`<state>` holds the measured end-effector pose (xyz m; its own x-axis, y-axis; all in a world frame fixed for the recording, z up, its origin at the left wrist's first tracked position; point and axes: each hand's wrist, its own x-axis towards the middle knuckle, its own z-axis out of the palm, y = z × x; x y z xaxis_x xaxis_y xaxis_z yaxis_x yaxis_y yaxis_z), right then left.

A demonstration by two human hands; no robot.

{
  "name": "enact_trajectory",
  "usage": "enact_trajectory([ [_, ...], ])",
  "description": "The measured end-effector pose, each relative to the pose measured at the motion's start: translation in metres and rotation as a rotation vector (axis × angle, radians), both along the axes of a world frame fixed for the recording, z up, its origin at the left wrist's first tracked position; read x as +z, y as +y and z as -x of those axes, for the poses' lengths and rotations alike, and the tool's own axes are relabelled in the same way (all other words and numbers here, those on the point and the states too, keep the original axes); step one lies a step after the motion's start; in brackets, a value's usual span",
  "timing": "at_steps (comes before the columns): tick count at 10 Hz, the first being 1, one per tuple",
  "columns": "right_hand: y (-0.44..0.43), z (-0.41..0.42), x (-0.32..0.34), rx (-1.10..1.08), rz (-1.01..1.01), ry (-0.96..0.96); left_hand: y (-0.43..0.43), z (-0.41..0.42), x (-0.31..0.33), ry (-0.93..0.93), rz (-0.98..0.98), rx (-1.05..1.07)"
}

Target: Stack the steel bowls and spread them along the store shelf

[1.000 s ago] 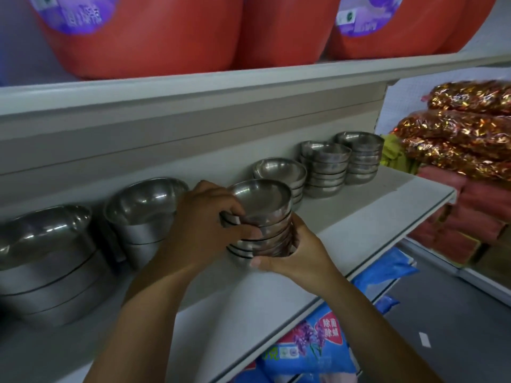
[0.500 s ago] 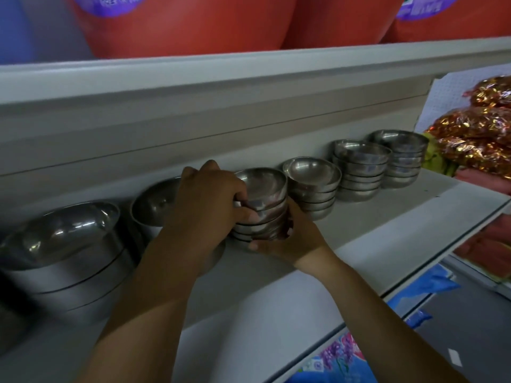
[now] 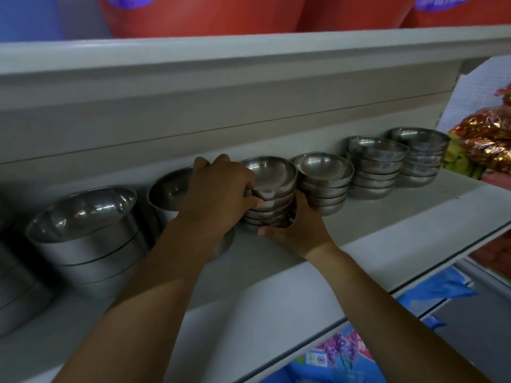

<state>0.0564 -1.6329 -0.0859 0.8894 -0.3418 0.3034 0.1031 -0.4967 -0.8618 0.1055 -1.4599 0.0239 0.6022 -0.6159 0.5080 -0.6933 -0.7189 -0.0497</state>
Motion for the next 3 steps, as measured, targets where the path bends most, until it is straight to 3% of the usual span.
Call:
enact_trajectory([
  [3,-0.012,0.050,0.026,0.120,0.063,0.035,0.010,0.032,-0.006,-0.055,0.097,-0.013],
])
